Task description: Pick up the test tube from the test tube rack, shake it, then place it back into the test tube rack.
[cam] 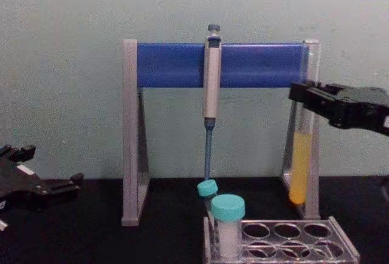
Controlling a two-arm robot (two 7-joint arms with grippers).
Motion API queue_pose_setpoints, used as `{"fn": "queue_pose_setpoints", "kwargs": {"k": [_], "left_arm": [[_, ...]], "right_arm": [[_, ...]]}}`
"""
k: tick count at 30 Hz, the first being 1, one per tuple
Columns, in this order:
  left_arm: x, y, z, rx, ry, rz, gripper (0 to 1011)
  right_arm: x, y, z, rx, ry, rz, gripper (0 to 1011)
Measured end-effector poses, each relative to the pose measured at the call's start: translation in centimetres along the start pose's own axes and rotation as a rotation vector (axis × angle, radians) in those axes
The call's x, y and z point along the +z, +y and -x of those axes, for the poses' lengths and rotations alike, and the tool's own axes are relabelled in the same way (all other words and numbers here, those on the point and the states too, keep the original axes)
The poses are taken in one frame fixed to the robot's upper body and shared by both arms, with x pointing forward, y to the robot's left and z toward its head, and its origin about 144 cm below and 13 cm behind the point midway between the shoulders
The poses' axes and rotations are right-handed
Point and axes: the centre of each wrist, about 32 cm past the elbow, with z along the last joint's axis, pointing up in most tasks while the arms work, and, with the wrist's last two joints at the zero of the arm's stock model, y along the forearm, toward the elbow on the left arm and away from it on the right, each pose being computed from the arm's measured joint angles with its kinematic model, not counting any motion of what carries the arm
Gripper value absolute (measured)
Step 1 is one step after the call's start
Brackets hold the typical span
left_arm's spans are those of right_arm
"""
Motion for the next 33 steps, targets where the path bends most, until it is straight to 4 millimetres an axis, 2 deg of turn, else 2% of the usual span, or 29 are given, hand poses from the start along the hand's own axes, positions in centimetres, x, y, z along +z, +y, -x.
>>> {"fn": "queue_pose_setpoints", "kwargs": {"k": [10, 14, 22, 25, 33], "left_arm": [[0.0, 0.0, 0.0, 0.0, 0.0, 0.0, 1001], [0.0, 0.0, 0.0, 0.0, 0.0, 0.0, 1001], [0.0, 0.0, 0.0, 0.0, 0.0, 0.0, 1001], [0.0, 0.0, 0.0, 0.0, 0.0, 0.0, 1001], [0.0, 0.0, 0.0, 0.0, 0.0, 0.0, 1001]], "right_arm": [[0.4, -2.7, 1.0, 0.0, -0.005, 0.027, 223], [0.2, -2.9, 1.8, 0.036, 0.009, 0.039, 223], [-0.2, -1.4, 2.7, 0.107, 0.035, 0.035, 223], [-0.4, -0.3, 2.5, 0.119, 0.041, 0.033, 223], [-0.6, 1.0, 1.3, 0.092, 0.034, 0.022, 223]]}}
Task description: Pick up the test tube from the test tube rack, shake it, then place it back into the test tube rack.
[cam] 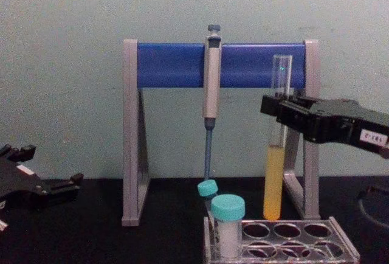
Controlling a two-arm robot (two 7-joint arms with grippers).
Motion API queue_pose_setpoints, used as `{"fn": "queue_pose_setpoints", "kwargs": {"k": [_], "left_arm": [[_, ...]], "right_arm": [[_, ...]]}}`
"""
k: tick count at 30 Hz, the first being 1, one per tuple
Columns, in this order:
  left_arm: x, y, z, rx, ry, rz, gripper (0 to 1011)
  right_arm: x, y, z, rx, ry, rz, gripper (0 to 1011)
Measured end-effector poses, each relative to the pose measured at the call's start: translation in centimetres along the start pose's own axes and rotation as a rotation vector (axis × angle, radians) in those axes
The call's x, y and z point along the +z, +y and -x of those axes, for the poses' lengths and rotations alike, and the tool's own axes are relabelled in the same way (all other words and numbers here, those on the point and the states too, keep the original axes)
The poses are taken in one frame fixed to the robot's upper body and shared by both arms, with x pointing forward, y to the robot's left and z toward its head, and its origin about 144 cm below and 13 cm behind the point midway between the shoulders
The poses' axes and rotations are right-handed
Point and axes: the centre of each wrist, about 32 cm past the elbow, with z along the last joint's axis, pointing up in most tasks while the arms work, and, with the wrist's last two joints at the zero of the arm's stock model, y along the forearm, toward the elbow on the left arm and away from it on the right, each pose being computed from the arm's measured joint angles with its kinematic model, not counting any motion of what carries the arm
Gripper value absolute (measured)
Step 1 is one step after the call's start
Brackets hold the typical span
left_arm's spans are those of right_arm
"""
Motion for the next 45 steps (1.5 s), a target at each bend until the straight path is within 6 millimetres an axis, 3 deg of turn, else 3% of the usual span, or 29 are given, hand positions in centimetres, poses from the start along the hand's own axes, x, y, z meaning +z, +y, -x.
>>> {"fn": "queue_pose_setpoints", "kwargs": {"k": [11, 45], "left_arm": [[0.0, 0.0, 0.0, 0.0, 0.0, 0.0, 1001], [0.0, 0.0, 0.0, 0.0, 0.0, 0.0, 1001]], "right_arm": [[0.2, -0.2, -1.2, -0.059, -0.016, -0.008, 223], [0.0, -0.4, -1.1, -0.059, -0.009, -0.007, 223]]}}
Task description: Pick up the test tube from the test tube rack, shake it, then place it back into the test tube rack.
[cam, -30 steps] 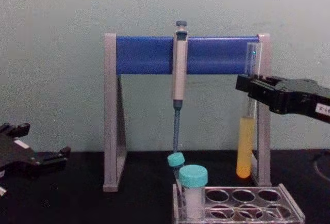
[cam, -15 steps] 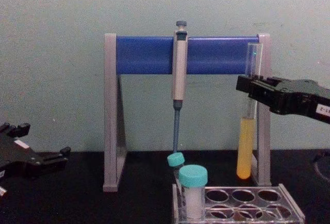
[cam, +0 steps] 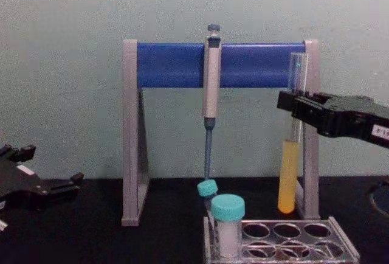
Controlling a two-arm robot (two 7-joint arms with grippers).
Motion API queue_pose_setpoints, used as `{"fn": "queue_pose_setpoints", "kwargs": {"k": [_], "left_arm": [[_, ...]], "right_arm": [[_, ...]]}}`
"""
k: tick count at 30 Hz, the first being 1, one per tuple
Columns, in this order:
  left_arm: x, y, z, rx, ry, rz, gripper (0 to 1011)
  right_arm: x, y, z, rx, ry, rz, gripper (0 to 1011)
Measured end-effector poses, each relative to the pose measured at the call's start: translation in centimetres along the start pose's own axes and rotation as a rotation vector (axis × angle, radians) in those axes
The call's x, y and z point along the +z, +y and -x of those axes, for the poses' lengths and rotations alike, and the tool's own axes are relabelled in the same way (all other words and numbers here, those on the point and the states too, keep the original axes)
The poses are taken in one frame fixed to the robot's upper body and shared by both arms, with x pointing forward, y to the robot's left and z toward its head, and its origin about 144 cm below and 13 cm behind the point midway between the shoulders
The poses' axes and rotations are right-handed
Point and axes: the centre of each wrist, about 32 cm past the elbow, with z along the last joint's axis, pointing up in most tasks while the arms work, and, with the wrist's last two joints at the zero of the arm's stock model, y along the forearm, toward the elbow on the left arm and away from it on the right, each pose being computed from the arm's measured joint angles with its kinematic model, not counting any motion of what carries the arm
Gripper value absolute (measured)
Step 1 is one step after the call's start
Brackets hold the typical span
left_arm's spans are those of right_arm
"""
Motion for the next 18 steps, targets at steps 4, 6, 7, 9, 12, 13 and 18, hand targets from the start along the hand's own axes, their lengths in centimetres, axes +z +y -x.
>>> {"fn": "queue_pose_setpoints", "kwargs": {"k": [4, 6, 7, 9, 12, 13, 18], "left_arm": [[0.0, 0.0, 0.0, 0.0, 0.0, 0.0, 1001], [0.0, 0.0, 0.0, 0.0, 0.0, 0.0, 1001], [0.0, 0.0, 0.0, 0.0, 0.0, 0.0, 1001], [0.0, 0.0, 0.0, 0.0, 0.0, 0.0, 1001], [0.0, 0.0, 0.0, 0.0, 0.0, 0.0, 1001], [0.0, 0.0, 0.0, 0.0, 0.0, 0.0, 1001], [0.0, 0.0, 0.0, 0.0, 0.0, 0.0, 1001]], "right_arm": [[-0.02, -0.04, 0.06, 0.006, 0.002, -0.001, 223], [-0.02, -0.08, 0.14, 0.017, 0.004, -0.004, 223], [-0.02, -0.1, 0.17, 0.021, 0.005, -0.005, 223], [-0.03, -0.14, 0.26, 0.037, 0.009, -0.01, 223], [-0.06, -0.25, 0.31, 0.068, 0.018, -0.014, 223], [-0.08, -0.28, 0.31, 0.079, 0.021, -0.014, 223], [-0.18, -0.47, 0.28, 0.155, 0.032, -0.011, 223]]}}
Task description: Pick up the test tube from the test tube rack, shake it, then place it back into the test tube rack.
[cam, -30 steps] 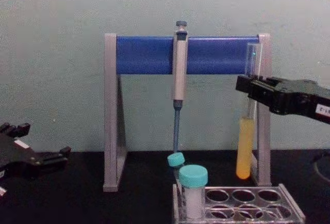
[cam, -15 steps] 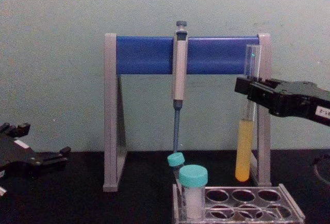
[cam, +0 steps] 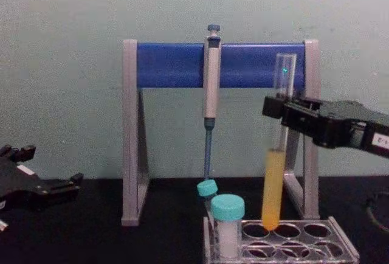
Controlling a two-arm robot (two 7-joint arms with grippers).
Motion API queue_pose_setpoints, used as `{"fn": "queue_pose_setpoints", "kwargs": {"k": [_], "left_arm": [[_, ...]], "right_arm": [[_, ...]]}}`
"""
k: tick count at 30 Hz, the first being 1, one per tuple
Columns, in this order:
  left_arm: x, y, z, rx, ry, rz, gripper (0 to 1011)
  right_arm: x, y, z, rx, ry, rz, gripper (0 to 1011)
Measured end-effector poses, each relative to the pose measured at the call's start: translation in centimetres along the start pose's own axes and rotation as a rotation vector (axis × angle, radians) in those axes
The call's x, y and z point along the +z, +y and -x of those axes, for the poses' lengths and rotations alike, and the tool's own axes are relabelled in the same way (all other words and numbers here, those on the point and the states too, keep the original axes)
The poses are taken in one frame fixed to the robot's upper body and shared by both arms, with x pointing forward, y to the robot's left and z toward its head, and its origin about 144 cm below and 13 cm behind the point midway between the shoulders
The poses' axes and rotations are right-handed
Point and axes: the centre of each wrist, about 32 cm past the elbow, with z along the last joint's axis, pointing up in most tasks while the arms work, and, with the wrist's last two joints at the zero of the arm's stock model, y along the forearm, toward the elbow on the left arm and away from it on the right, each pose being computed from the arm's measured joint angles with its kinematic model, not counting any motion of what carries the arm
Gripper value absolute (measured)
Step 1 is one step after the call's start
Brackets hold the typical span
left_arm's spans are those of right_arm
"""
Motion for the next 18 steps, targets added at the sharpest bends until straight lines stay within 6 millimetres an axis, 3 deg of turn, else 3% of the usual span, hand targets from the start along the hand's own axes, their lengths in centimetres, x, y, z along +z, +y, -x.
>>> {"fn": "queue_pose_setpoints", "kwargs": {"k": [18], "left_arm": [[0.0, 0.0, 0.0, 0.0, 0.0, 0.0, 1001]], "right_arm": [[-0.95, 0.13, 0.08, 0.049, 0.014, 0.019, 223]]}}
